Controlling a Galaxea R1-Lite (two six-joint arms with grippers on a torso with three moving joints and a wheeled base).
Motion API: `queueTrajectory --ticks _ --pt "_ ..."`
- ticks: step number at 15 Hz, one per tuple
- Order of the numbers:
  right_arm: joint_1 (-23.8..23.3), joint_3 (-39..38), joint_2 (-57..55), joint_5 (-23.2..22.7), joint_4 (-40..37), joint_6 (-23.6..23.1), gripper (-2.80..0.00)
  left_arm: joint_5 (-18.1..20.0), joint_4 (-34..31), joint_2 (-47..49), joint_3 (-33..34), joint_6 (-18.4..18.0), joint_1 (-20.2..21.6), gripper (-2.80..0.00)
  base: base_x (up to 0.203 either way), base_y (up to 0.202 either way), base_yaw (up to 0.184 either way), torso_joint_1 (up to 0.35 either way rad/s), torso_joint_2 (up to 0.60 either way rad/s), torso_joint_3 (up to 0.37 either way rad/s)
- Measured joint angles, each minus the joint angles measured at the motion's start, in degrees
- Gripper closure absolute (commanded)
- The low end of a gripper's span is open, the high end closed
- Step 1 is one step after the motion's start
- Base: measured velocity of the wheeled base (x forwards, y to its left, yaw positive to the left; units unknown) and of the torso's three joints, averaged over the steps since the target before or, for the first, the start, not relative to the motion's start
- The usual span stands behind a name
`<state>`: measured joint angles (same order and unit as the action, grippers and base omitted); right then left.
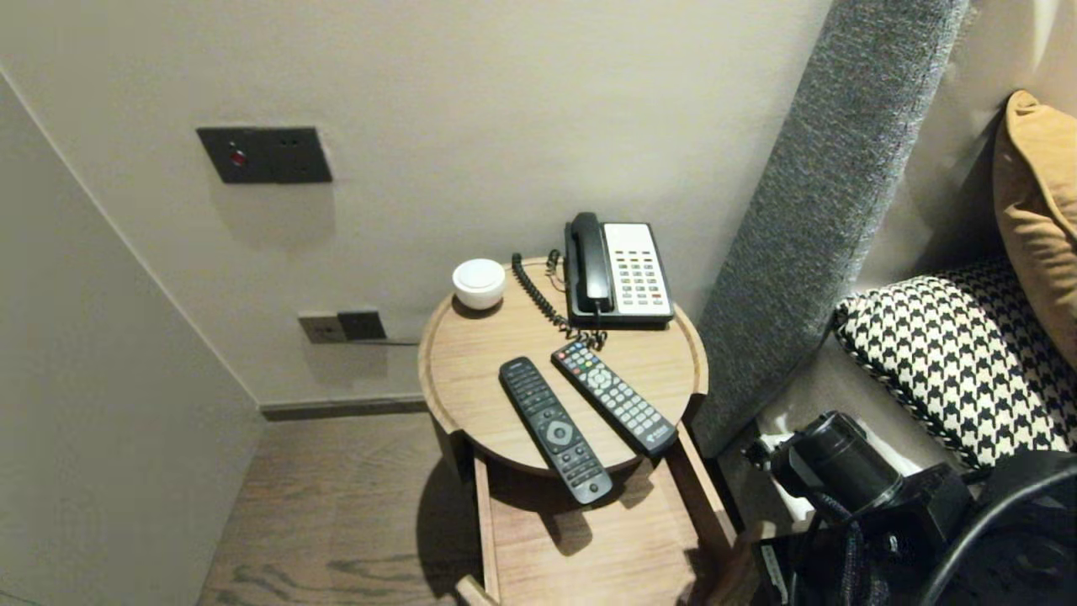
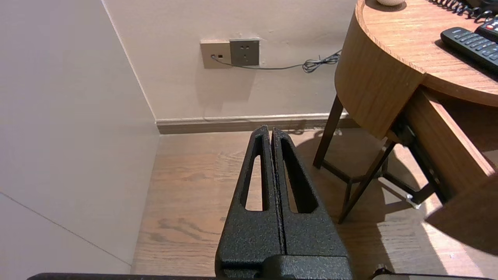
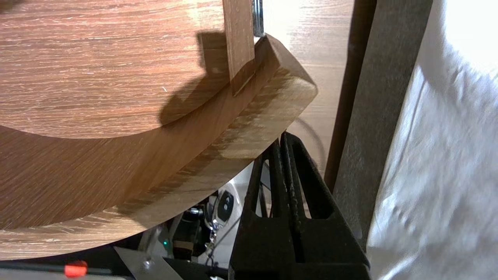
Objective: Close the nightstand drawer
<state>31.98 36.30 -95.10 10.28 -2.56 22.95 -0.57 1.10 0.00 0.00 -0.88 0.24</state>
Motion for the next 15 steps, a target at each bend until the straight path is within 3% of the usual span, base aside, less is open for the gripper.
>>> queueTrajectory --ticks 15 --pt "-1.68 18.64 -13.62 -0.06 -0.39 -0.4 0.0 -0.05 0.02 0.0 0.0 -0.01 -0.02 0.0 0.0 0.0 0.0 0.0 0.0 0.0"
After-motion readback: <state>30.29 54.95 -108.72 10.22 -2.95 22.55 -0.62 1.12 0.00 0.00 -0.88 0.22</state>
